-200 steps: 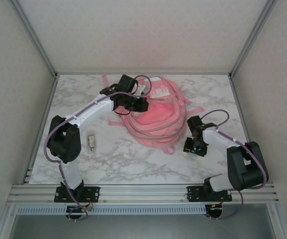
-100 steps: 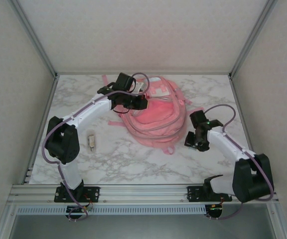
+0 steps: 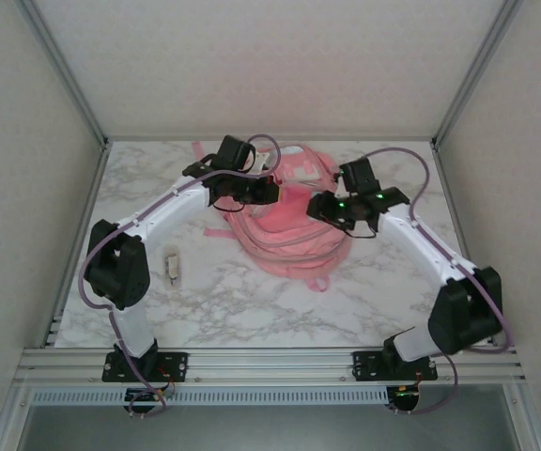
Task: Pack the student bag
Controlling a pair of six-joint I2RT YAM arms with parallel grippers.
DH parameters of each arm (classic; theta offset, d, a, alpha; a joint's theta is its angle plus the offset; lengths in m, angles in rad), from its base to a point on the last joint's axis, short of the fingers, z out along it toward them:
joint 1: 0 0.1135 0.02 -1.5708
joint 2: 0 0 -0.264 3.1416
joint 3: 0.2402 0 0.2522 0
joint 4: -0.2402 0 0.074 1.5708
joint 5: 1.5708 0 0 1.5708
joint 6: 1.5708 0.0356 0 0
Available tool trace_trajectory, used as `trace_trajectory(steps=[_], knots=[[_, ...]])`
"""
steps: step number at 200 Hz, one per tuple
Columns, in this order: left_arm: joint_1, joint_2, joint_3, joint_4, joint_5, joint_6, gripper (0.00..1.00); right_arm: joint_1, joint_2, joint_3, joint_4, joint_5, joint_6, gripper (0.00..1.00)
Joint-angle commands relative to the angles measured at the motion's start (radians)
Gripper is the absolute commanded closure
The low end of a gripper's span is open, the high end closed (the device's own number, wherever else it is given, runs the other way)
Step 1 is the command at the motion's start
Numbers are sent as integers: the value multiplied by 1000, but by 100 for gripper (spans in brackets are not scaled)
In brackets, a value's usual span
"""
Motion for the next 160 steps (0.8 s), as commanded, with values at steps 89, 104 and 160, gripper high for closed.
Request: trace_trajectory(steps=[89,104,160], knots=[[19,-102,12,164,10,-76,100,70,88,93,16,25,89,1],[18,-109,11,164,10,-77,100,71,89,79,22,38,86,2],[9,-123,-2,157,9,-78,100,74,171,3,275,-10,108,38]])
